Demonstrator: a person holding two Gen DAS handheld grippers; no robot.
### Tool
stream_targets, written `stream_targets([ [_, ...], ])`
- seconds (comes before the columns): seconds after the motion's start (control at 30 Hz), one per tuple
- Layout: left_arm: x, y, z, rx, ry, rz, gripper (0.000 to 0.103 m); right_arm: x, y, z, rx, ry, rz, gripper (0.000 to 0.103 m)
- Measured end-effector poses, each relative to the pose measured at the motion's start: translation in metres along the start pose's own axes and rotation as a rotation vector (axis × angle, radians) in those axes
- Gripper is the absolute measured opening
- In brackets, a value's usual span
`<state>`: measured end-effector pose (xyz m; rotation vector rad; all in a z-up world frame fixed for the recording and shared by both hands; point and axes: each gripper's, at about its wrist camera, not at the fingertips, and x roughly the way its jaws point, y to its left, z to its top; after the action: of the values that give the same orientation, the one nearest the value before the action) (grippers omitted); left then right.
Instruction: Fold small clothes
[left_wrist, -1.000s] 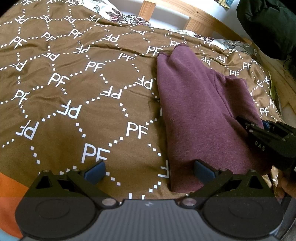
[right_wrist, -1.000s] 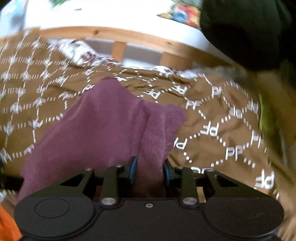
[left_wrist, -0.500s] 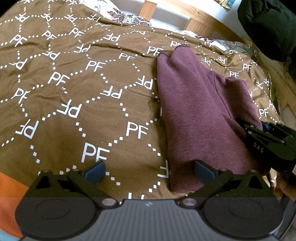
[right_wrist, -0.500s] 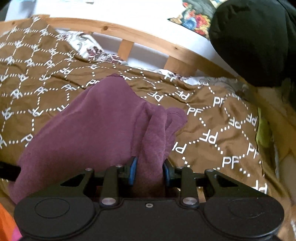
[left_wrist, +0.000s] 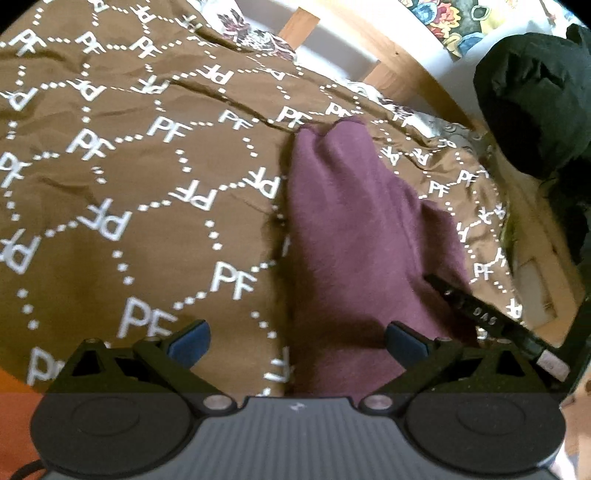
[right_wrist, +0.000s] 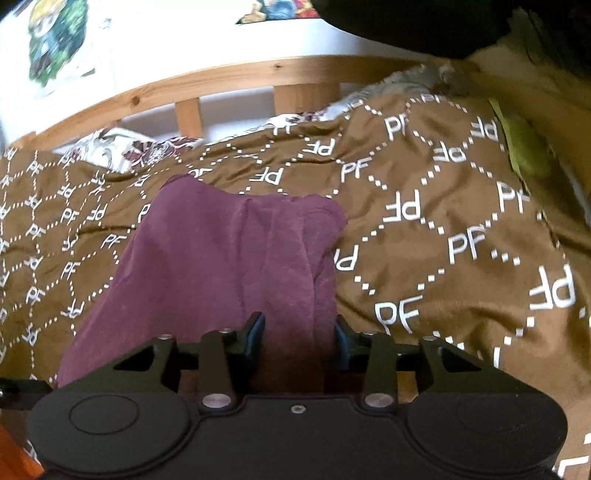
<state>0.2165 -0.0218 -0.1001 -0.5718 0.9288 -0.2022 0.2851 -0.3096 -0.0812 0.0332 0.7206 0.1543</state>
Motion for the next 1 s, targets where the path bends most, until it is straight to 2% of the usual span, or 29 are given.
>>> stream_targets([
  [0.13, 0.013, -0.006, 0.0, 0.017, 0.03, -0.048, 0.102, 0.006, -0.01, 0.0, 0.073, 0.014, 0.029, 0.052],
  [0.43, 0.028, -0.006, 0.004, 0.017, 0.075, -0.056, 0.102, 0.017, -0.042, -0.002, 0.325, 0.043, 0.134, 0.063],
  [0.53, 0.033, -0.004, 0.005, 0.015, 0.091, -0.06, 0.103, 0.019, -0.046, -0.002, 0.365, 0.036, 0.154, 0.068],
  [0.6, 0.034, -0.004, 0.004, 0.024, 0.087, -0.058, 0.103, 0.021, -0.049, -0.001, 0.386, 0.025, 0.173, 0.077],
  [0.67, 0.033, -0.006, 0.002, 0.039, 0.08, -0.053, 0.103, 0.025, -0.049, 0.002, 0.402, 0.012, 0.184, 0.081],
  [0.77, 0.032, -0.006, 0.001, 0.047, 0.075, -0.056, 0.102, 0.032, -0.05, 0.008, 0.381, -0.018, 0.193, 0.082],
  [0.83, 0.032, -0.004, 0.001, 0.045, 0.076, -0.064, 0.102, 0.037, -0.053, 0.011, 0.393, -0.027, 0.216, 0.078],
  [0.9, 0.032, -0.002, 0.002, 0.041, 0.079, -0.073, 0.102, 0.04, -0.057, 0.012, 0.418, -0.027, 0.233, 0.048],
  [1.0, 0.032, 0.0, 0.002, 0.032, 0.085, -0.083, 0.102, 0.043, -0.059, 0.011, 0.43, -0.01, 0.237, 0.034],
])
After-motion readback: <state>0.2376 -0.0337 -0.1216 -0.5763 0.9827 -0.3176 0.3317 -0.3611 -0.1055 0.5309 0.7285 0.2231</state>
